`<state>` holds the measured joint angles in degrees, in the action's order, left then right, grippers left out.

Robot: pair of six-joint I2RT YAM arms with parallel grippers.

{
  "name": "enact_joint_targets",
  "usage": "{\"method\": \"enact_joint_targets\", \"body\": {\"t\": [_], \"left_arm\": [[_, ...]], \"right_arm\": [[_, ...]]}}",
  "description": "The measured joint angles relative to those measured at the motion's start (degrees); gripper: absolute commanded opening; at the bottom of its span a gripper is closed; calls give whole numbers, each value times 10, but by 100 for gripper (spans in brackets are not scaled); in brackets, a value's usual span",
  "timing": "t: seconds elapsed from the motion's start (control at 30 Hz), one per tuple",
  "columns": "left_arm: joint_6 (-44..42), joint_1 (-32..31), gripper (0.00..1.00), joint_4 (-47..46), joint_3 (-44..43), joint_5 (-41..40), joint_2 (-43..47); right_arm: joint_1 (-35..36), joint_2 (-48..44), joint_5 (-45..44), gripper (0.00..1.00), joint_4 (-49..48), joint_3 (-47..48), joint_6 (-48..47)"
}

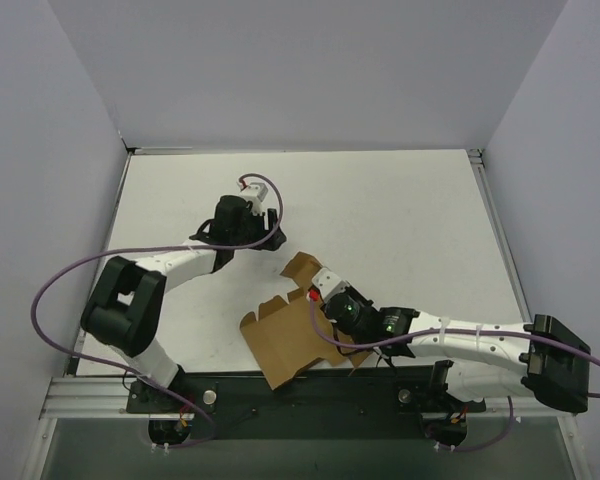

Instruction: Fold the paper box

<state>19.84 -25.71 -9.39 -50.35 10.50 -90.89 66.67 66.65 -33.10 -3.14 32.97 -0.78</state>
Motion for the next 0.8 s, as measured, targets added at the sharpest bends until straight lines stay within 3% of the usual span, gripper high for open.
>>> {"method": "enact_joint_targets", "body": {"t": [0.2,0.37,0.57,0.8], "left_arm": [[-22,4,70,2,-87,30,-127],[-43,3,67,5,-118,77,-180],[-56,-5,59,-17,-104,164,-185],[-30,-20,52,-130,14,230,-154]], "right_arm": [[13,14,-7,0,-37,-14,-39],[14,14,-7,0,-64,-21,-61],[13,12,-10,0,-99,-42,-80],[12,12,-25,0,-116,-60,-96]]}}
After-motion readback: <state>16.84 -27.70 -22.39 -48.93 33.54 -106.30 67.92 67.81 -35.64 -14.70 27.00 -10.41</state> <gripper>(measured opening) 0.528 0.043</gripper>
